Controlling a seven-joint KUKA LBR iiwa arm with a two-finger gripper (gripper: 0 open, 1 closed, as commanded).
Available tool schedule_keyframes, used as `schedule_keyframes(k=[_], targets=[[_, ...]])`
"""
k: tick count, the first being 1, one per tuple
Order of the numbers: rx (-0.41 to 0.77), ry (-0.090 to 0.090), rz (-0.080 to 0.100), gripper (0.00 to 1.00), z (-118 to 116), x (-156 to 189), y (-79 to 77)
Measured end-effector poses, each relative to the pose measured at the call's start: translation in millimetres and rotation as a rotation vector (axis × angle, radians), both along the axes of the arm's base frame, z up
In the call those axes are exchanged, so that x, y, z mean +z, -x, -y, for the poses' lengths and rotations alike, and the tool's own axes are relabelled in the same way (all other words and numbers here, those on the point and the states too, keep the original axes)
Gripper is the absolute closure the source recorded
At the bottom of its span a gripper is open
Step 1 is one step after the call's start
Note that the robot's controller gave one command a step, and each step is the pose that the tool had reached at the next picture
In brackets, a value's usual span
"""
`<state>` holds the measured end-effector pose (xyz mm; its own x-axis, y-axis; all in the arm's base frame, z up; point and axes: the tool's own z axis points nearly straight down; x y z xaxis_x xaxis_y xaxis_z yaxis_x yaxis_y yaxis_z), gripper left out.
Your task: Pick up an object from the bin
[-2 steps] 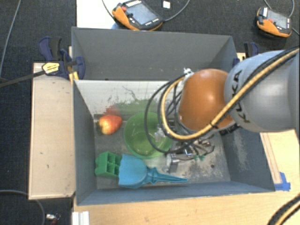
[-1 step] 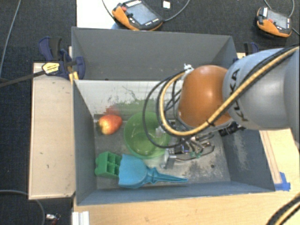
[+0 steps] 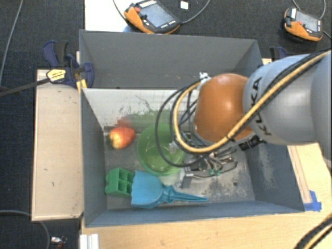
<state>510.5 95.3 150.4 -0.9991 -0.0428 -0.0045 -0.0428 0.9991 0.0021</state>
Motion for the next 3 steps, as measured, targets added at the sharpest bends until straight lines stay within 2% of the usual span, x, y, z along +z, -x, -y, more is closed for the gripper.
schedule_keyframes(k=[1,2,3], targets=[[0.269,0.0,0.006,0.0,-28,50,9.7],[0.446,0.001,0.001,0.0,-14,-42,-18.8],[0.391,-0.001,0.008,0.0,5,-15,-12.6]])
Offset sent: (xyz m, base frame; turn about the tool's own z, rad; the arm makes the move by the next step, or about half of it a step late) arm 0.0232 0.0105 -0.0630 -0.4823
